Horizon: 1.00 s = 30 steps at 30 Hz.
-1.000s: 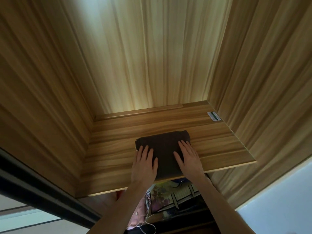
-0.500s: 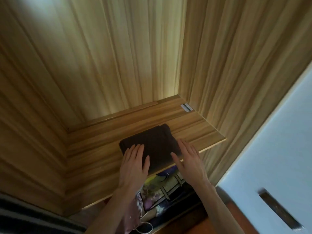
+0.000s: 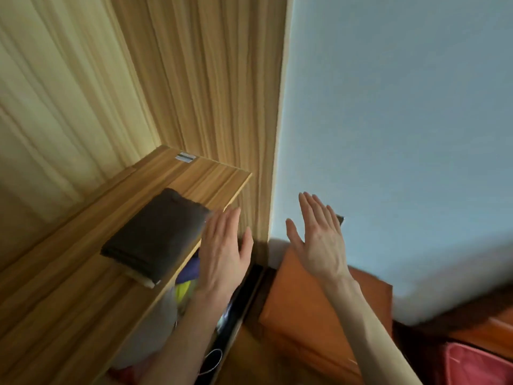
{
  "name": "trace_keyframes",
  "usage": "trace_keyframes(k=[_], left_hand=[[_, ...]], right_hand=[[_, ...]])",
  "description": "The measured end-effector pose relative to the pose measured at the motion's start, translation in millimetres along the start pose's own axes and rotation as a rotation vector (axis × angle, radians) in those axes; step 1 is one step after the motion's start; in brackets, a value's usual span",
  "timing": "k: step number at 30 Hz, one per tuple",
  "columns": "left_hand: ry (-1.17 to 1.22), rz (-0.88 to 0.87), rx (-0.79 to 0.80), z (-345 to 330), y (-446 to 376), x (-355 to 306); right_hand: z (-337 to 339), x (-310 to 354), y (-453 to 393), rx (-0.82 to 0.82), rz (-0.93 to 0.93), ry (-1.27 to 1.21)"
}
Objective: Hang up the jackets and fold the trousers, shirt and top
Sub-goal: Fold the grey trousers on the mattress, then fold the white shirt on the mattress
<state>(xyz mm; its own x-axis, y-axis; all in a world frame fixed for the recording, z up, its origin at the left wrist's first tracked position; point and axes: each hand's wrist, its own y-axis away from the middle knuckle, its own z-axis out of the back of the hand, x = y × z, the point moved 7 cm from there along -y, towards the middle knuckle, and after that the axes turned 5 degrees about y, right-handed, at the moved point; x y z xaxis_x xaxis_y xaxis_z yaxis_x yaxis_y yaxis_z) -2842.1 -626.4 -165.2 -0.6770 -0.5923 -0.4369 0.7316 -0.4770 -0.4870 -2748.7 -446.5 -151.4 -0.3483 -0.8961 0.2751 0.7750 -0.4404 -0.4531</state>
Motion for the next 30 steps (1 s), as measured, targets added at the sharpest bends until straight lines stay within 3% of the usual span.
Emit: trace_keyframes(k=[6, 13, 19, 30], left_hand=[[0.149, -0.262, 0.079, -39, 11, -105], [0.298, -0.524, 0.300, -94, 69, -257], [0.452, -0.733, 0.443, -119, 153, -396], [0.664, -0.921, 0.635, -123, 343, -592]], right_hand=[[79, -81, 79, -0.099, -0.282, 0.148], [173, -180, 209, -0.180, -0.604, 0.359], [263, -240, 346, -0.253, -0.849, 0.480], [403, -299, 583, -0.355, -1.152, 0.566]])
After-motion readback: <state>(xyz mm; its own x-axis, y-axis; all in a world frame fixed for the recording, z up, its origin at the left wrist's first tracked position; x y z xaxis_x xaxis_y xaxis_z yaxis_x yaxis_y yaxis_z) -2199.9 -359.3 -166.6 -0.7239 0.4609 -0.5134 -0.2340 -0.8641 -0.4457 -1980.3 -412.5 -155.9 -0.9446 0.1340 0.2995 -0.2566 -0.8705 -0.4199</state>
